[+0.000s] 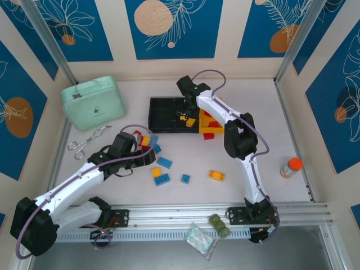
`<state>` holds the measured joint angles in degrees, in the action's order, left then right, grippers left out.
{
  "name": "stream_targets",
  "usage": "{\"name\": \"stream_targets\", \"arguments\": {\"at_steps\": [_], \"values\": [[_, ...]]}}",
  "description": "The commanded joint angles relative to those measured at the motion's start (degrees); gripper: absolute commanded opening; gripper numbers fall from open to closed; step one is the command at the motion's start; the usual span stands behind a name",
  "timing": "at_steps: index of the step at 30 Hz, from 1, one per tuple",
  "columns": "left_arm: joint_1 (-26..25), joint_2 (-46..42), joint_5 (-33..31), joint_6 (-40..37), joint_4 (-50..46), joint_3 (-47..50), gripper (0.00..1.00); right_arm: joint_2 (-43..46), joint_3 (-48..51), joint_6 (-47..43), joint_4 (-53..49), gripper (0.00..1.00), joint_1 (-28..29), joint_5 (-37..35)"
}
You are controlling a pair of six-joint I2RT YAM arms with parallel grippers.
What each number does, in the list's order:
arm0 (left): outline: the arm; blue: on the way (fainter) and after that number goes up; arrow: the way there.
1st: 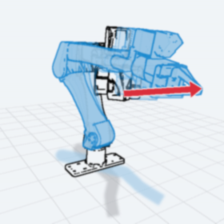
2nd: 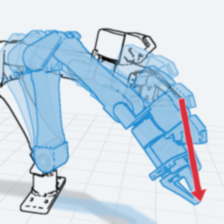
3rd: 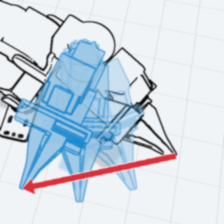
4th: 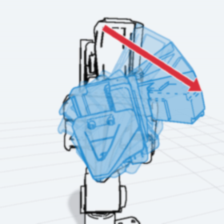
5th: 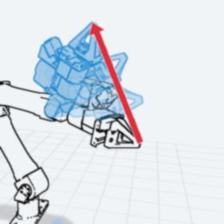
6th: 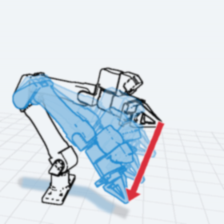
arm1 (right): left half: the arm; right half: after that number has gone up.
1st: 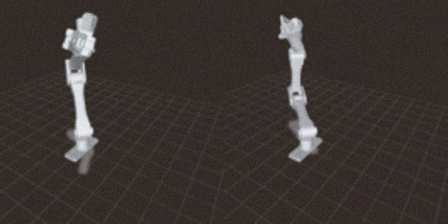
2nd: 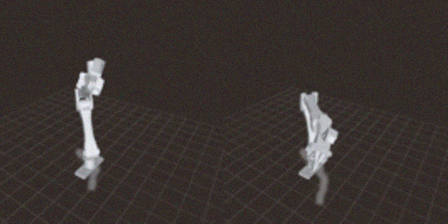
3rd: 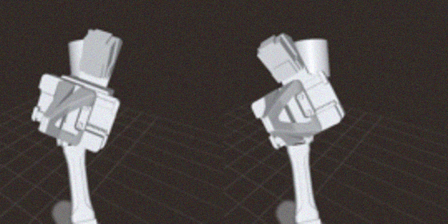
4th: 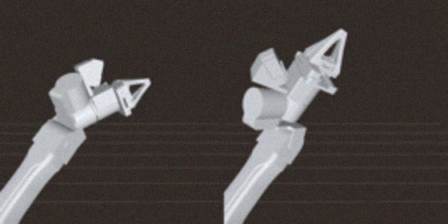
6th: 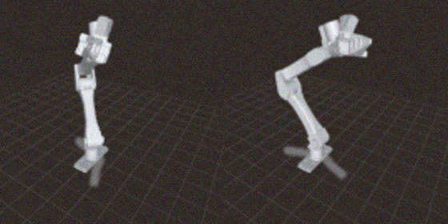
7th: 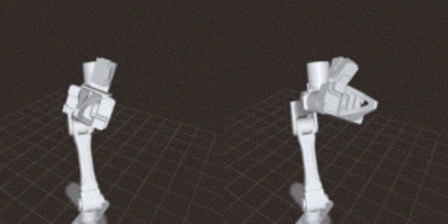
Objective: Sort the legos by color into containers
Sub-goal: Place the lego in the container, then pick up the lego from the center of the table.
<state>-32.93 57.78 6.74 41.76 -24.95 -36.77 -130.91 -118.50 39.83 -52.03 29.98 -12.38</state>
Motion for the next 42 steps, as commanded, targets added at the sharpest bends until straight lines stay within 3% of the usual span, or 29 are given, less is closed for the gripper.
{"name": "stream_targets", "arguments": {"at_steps": [1, 11, 16, 26, 31, 37, 42], "values": [[-0.6, -1.1, -1.1, 0.4, -0.7, 0.7, 0.71, -1.7, -2.9, -0.4, -2.8, 0.34, -0.3, 1.2], [-0.6, -1.1, -1.1, 0.7, -0.4, 1.2, 0.71, -1.5, -4.2, -0.7, -3.6, 0.48, 0.2, 0.3], [-0.6, -1.5, -0.9, 0.9, -1.3, 1.1, 0.71, 3.4, -1.0, -1.7, -2.6, 0.48, 1.2, -0.9], [-1.0, -2.0, 0.0, 0.3, -5.5, 0.0, 0.7, 25.8, 23.2, -3.4, 6.6, 0.48, 3.4, 0.0], [-1.4, -2.7, -0.3, 1.0, -7.3, 0.0, 0.69, 35.2, 36.1, -5.6, 11.8, 0.53, 5.4, 2.8], [-1.9, -4.1, -3.7, 4.7, -13.3, 0.4, 0.69, 41.4, 46.8, -10.0, 19.2, 0.58, 9.2, 7.0], [-1.9, -8.6, -5.2, 8.5, -16.4, 2.7, 0.7, 39.9, 49.9, -13.1, 23.7, 0.63, 13.2, 9.2]]}}
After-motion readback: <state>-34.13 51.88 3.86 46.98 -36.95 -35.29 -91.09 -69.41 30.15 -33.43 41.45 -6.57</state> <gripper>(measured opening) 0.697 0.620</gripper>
